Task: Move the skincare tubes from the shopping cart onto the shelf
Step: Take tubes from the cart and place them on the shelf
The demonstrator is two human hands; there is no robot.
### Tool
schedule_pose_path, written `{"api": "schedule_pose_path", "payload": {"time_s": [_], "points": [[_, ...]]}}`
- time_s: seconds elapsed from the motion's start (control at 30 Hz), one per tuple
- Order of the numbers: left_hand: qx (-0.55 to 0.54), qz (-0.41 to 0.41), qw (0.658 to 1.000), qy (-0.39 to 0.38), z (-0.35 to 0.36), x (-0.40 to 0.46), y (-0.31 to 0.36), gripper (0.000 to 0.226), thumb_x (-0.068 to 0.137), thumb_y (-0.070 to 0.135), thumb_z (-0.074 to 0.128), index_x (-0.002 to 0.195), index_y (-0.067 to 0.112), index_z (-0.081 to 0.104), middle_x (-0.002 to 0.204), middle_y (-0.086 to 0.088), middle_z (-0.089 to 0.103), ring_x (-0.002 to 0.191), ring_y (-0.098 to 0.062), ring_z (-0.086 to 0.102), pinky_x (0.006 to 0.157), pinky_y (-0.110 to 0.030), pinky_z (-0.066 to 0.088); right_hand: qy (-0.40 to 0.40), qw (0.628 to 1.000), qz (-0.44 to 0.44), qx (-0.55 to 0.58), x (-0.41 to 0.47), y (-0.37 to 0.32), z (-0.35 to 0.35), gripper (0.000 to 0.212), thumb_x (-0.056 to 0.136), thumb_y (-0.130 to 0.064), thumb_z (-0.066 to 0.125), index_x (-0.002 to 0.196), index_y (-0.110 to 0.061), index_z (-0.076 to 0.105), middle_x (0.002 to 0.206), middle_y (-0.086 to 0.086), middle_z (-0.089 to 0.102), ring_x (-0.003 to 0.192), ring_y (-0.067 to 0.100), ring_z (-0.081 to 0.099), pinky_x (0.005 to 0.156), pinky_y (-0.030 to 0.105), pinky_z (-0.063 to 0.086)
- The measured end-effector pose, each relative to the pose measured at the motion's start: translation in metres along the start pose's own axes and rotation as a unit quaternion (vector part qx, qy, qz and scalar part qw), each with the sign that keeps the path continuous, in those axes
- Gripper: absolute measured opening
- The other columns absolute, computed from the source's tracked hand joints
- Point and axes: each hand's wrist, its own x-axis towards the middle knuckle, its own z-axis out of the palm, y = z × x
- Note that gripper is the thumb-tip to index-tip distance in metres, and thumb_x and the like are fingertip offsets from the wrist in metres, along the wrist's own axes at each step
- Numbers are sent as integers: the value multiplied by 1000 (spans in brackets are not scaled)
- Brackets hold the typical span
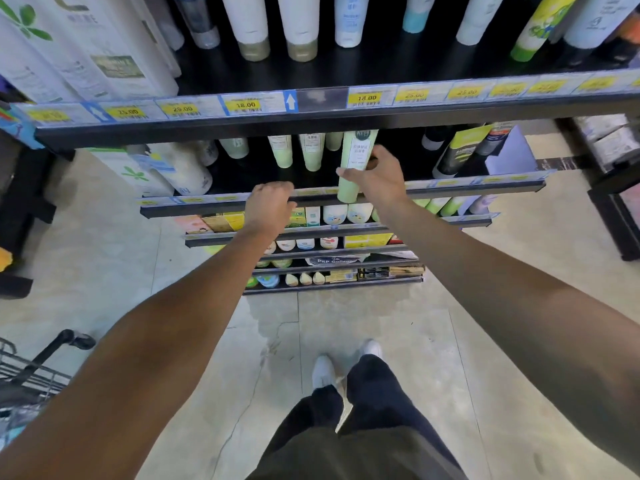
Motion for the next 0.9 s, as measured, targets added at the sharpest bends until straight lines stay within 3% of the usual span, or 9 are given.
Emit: {"api": "schedule_pose_path", "payload": {"time_s": [0.13,0.37,0.53,0.67,0.9], "points": [[5,-11,1000,15,9,2,-5,12,94,25,68,97,14,65,100,-9,72,99,-37,64,80,-43,52,35,999,-14,-18,25,1,11,50,73,-34,90,110,-13,64,107,12,71,100,27,68,91,48,58],[11,-16,1000,18,15,6,-8,14,95,26,68,96,12,65,97,-11,72,97,-38,64,80,-46,55,40,995,-36,-85,52,6,29,51,77,-22,89,121,-14,64,116,-1,73,110,18,67,95,31,53],[13,-32,999,17,17,8,-8,18,96,26,68,107,11,67,97,-13,72,100,-39,63,78,-45,54,61,990,-44,-121,62,10,42,53,78,-22,89,122,-14,61,120,1,71,116,22,66,100,35,53],[4,-35,999,20,18,9,-7,17,95,26,69,101,11,66,93,-11,71,97,-38,62,75,-42,51,64,988,-47,-133,71,10,46,49,81,-22,87,122,-16,61,123,2,71,117,22,66,93,27,50],[-7,-38,999,24,20,8,-7,16,95,25,69,93,10,63,90,-11,69,94,-38,61,71,-41,47,65,987,-46,-140,84,10,48,46,82,-24,86,121,-16,63,122,0,71,116,20,66,96,29,53]]}}
